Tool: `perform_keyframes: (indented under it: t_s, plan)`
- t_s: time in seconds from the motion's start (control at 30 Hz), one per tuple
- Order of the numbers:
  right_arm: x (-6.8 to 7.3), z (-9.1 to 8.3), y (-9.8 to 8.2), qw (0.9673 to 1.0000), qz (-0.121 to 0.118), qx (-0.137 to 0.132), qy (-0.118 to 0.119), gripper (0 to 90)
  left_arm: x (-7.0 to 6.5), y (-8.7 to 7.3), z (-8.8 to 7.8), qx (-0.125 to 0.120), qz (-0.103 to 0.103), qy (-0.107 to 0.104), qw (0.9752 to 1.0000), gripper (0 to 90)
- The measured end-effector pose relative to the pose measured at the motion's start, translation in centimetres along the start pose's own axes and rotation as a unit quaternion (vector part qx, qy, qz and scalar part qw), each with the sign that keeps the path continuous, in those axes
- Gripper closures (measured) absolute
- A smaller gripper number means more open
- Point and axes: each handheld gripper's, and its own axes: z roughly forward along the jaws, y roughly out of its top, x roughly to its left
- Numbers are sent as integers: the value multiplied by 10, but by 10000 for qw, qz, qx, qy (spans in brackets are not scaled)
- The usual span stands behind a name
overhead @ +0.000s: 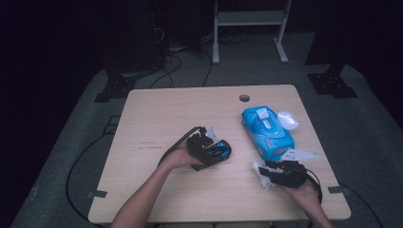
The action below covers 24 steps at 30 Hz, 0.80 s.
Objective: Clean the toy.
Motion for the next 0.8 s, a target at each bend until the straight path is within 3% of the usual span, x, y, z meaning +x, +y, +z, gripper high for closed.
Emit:
perform_keyframes:
  t_s: [0.2, 0.8]
  plan:
    - [-2, -6, 2, 9997, 51, -225, 4, 531, -1, -2, -11, -209, -48, 24, 9998, 187]
    - [-4, -17, 5, 9988, 100, -469, -30, 514, -5, -23, -36, -624, -161, 79, 9979, 162]
